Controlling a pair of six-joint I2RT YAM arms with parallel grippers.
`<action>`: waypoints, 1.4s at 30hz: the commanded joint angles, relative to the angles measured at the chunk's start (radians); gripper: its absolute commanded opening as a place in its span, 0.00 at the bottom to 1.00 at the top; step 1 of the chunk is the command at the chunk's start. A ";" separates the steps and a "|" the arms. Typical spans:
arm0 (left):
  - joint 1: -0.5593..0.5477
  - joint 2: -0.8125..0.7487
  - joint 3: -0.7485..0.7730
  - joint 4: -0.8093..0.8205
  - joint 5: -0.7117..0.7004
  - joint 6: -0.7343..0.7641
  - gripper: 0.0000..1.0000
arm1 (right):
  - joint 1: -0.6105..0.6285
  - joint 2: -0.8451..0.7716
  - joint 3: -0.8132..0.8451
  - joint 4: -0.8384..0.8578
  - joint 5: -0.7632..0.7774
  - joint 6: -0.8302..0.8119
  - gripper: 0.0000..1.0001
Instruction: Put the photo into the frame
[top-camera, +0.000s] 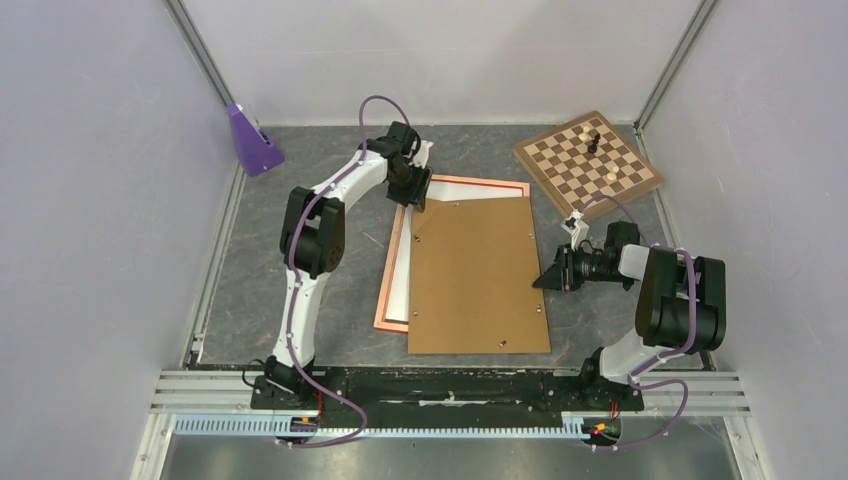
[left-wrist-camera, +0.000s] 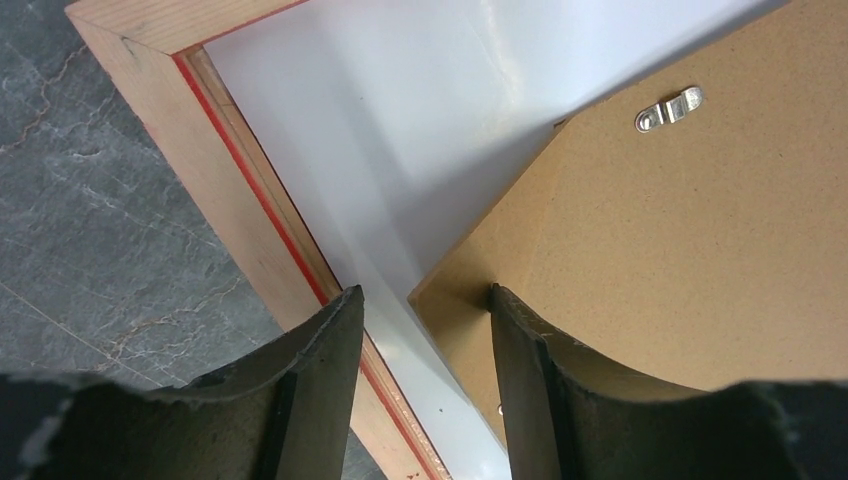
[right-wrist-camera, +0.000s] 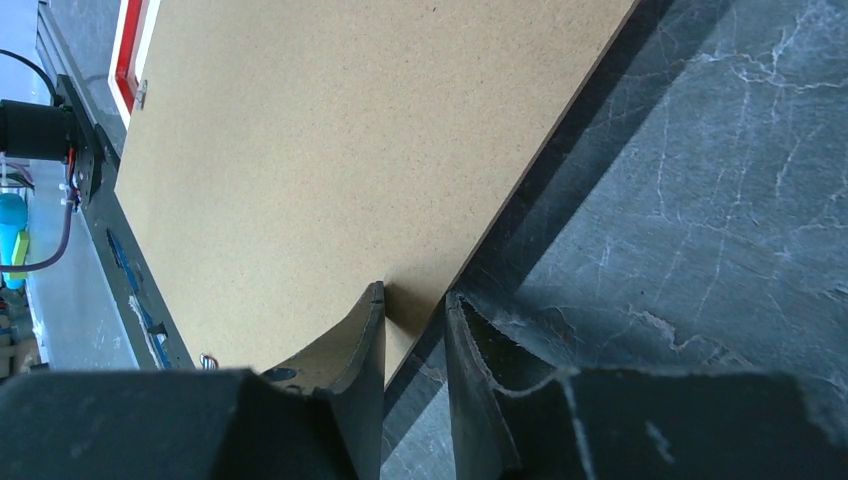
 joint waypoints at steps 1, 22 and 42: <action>0.030 0.057 -0.010 -0.027 -0.162 0.095 0.58 | -0.015 -0.007 -0.008 0.112 0.230 -0.087 0.00; 0.030 -0.325 -0.234 0.105 0.051 0.097 0.80 | -0.024 -0.037 0.010 0.123 0.035 -0.007 0.62; 0.191 -0.490 -0.650 0.174 0.302 0.032 0.81 | 0.006 0.068 0.006 0.066 -0.063 0.003 0.56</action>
